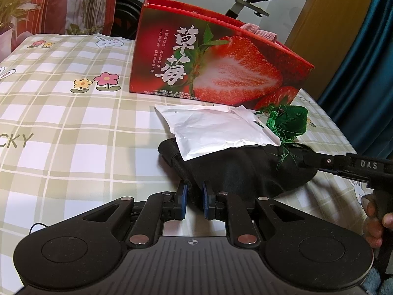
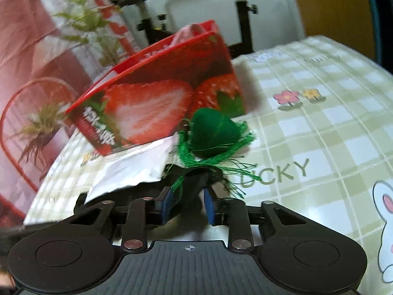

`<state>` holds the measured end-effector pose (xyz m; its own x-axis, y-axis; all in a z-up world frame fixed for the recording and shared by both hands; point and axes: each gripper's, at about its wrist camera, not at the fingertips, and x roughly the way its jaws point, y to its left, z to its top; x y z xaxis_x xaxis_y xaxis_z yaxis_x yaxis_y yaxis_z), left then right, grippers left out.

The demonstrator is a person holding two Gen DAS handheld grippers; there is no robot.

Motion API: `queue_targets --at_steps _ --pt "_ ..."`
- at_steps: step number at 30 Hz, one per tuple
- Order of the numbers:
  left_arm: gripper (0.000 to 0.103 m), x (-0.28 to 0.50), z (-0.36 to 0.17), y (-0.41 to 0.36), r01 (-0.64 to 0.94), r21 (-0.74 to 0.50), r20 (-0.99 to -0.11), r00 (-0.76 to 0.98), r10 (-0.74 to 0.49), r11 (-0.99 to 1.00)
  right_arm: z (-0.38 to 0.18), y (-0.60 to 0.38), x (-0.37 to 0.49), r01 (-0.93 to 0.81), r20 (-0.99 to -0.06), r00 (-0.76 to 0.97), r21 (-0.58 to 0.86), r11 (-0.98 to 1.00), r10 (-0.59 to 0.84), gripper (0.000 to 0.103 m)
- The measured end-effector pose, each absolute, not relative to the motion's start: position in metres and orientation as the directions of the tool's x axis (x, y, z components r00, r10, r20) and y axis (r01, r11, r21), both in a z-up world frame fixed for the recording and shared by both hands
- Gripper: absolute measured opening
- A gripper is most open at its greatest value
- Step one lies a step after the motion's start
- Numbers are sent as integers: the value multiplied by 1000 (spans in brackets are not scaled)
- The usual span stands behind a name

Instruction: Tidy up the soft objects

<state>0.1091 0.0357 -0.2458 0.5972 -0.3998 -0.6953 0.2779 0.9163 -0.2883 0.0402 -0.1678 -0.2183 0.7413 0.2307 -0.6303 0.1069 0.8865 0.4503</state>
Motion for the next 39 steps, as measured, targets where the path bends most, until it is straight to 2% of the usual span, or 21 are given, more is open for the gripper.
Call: queue_targets --at_steps 6,8,9,12,22,39 --pt "15 109 -246 34 285 -281 -694 600 -399 917 -227 -187 41 166 -593 767 552 817 245 24" --pt "15 109 -246 35 287 -278 -694 600 -399 917 -230 -189 42 180 -589 769 573 800 249 18" --pt "15 109 -246 35 287 -280 -693 600 -400 916 -231 -189 42 181 -593 766 571 801 249 14" --pt "15 109 -246 36 287 -282 -693 599 -402 915 -232 -185 42 173 -596 764 560 810 249 12" --pt "12 110 -246 39 281 -311 -678 603 -419 908 -221 -177 36 116 -576 783 505 855 234 9" --pt "9 82 -190 34 371 -250 -431 784 -446 894 -163 -173 18 -2 -427 878 449 894 217 8"
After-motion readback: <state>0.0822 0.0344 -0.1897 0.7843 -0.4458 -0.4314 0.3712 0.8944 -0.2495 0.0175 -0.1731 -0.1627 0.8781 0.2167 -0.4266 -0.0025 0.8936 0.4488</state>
